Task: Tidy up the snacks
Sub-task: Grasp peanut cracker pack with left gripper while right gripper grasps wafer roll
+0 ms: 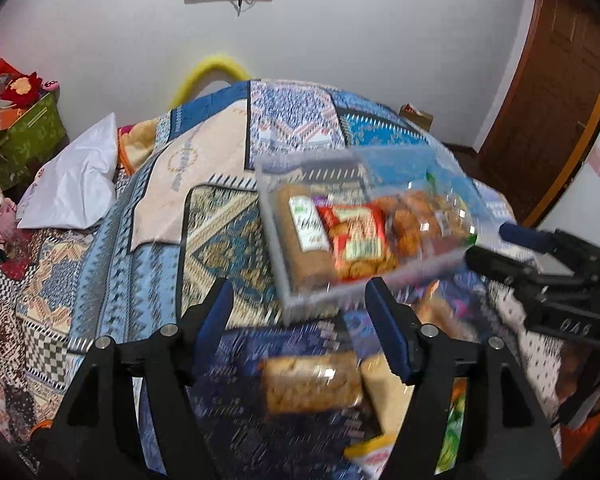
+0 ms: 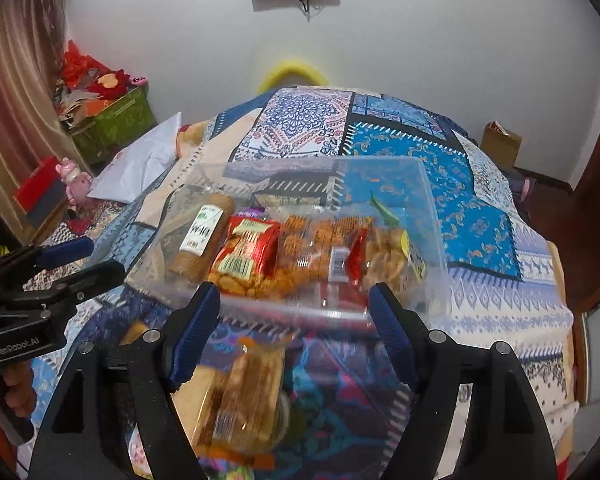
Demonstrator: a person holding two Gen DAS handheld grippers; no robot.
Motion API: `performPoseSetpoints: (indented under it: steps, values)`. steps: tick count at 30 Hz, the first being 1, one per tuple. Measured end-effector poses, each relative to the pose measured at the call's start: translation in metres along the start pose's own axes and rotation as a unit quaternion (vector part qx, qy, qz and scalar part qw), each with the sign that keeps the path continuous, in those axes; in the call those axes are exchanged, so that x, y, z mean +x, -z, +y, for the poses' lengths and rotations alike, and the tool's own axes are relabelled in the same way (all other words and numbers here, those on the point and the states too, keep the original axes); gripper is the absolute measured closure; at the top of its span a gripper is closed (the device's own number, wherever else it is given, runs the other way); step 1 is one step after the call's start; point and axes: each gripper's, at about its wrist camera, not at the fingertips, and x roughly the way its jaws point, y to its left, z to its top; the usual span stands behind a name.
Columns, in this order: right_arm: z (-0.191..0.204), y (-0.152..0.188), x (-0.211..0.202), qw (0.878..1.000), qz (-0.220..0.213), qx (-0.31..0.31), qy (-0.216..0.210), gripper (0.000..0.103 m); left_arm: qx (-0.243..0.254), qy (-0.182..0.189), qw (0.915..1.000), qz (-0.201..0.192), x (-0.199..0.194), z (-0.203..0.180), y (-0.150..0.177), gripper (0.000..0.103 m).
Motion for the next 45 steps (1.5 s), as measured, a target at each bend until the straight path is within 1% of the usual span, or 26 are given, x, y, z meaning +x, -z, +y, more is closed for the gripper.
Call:
performPoseSetpoints:
  steps: [2,5,10,14,18,19,20,21,23,24,26,27,29,33,36,38,40,45]
  values:
    - [0.002,0.009,-0.002,1.000,0.003,-0.006,0.006,0.029,0.003,-0.001,0.9999,0.010,-0.001,0.002,0.012,0.035]
    - [0.004,0.023,0.001,1.000,0.015,-0.009,0.004,0.029,0.002,0.000,0.9996,0.027,0.003,0.005,0.027,0.035]
    - [0.004,0.045,0.008,0.999,0.029,-0.012,0.008,0.029,-0.010,0.014,0.9984,0.054,0.010,0.006,0.053,0.035]
    - [0.003,0.055,0.020,0.999,0.047,-0.004,0.003,0.029,-0.010,0.023,0.9974,0.068,0.017,0.002,0.064,0.035]
    - [0.008,0.059,0.024,0.999,0.052,-0.010,-0.006,0.029,-0.006,0.026,0.9967,0.076,0.026,-0.004,0.069,0.035]
    - [0.010,0.059,0.025,0.998,0.053,-0.013,-0.008,0.030,-0.006,0.027,0.9965,0.079,0.029,-0.006,0.070,0.035]
    - [0.012,0.059,0.026,0.998,0.054,-0.016,-0.010,0.035,-0.006,0.028,0.9962,0.082,0.032,-0.007,0.070,0.035]
    - [0.014,0.058,0.028,0.998,0.056,-0.020,-0.012,0.038,-0.006,0.029,0.9961,0.083,0.034,-0.007,0.070,0.035]
    - [0.015,0.055,0.032,0.998,0.056,-0.023,-0.017,0.047,-0.005,0.027,0.9965,0.080,0.036,-0.009,0.070,0.033]
    - [0.015,0.055,0.033,0.998,0.056,-0.023,-0.019,0.049,-0.004,0.026,0.9965,0.079,0.037,-0.009,0.070,0.032]
    - [0.016,0.055,0.037,0.997,0.061,-0.025,-0.027,0.060,-0.007,0.028,0.9963,0.081,0.042,-0.009,0.068,0.030]
    - [0.016,0.055,0.038,0.998,0.059,-0.026,-0.024,0.061,-0.008,0.028,0.9965,0.079,0.044,-0.009,0.068,0.029]
    - [0.018,0.056,0.036,0.998,0.050,-0.032,-0.020,0.064,-0.008,0.025,0.9965,0.080,0.048,-0.008,0.067,0.028]
    - [0.016,0.058,0.030,0.998,0.042,-0.028,-0.027,0.068,-0.005,0.013,0.9966,0.081,0.055,-0.010,0.067,0.028]
    - [0.015,0.058,0.024,0.999,0.033,-0.027,-0.027,0.072,0.000,0.005,0.9975,0.070,0.057,-0.012,0.066,0.028]
    - [0.013,0.058,0.017,0.999,0.027,-0.026,-0.028,0.076,0.006,0.004,0.9980,0.063,0.057,-0.013,0.066,0.032]
    - [0.012,0.058,0.012,0.999,0.022,-0.025,-0.027,0.077,0.009,0.004,0.9982,0.060,0.055,-0.014,0.067,0.033]
    - [0.011,0.055,-0.006,0.999,0.000,-0.031,-0.016,0.080,-0.003,0.011,0.9985,0.054,0.043,-0.009,0.069,0.033]
